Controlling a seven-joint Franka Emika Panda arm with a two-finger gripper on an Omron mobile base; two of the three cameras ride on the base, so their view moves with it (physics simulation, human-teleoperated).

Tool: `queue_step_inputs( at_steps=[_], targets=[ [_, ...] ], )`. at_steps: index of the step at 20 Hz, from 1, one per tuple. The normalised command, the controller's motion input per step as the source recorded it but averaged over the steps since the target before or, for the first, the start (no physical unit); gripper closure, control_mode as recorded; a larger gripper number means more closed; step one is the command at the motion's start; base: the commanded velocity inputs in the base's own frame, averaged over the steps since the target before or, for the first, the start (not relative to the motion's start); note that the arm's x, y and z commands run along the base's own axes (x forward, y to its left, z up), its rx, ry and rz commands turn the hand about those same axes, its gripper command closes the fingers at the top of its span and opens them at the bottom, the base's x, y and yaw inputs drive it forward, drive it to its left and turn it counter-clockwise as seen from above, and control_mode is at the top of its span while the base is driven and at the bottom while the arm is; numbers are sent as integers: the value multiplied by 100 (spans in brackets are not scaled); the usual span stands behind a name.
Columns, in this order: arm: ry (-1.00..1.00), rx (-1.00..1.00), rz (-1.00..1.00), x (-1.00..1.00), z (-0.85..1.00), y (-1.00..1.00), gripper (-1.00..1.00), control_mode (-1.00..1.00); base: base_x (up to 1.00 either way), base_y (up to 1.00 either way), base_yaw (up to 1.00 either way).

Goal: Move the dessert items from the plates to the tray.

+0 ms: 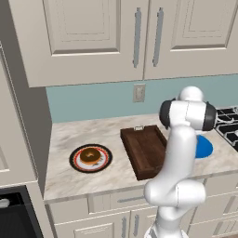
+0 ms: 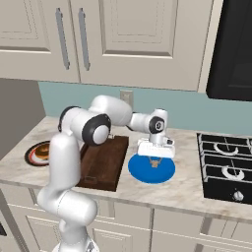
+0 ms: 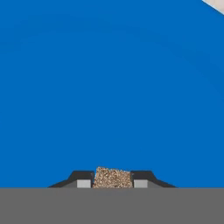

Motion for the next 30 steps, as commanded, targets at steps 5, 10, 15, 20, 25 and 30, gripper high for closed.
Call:
queue_step_inputs(
  at_steps=[5, 10, 15, 20, 25, 30],
  targets=[
    [-19, 0, 0, -27, 0, 8, 100, -100, 0, 0, 0],
    [-21, 0, 0, -27, 3, 2, 100, -100, 0, 0, 0],
    [-7, 0, 0, -10, 22, 26, 100, -100, 0, 0, 0],
    [-6, 0, -1, -2, 55, 27, 100, -100, 0, 0, 0],
    [-2, 0, -2, 0, 56, 38, 100, -100, 0, 0, 0],
    [0, 0, 0, 0, 32, 55, 100, -100, 0, 0, 0]
  ],
)
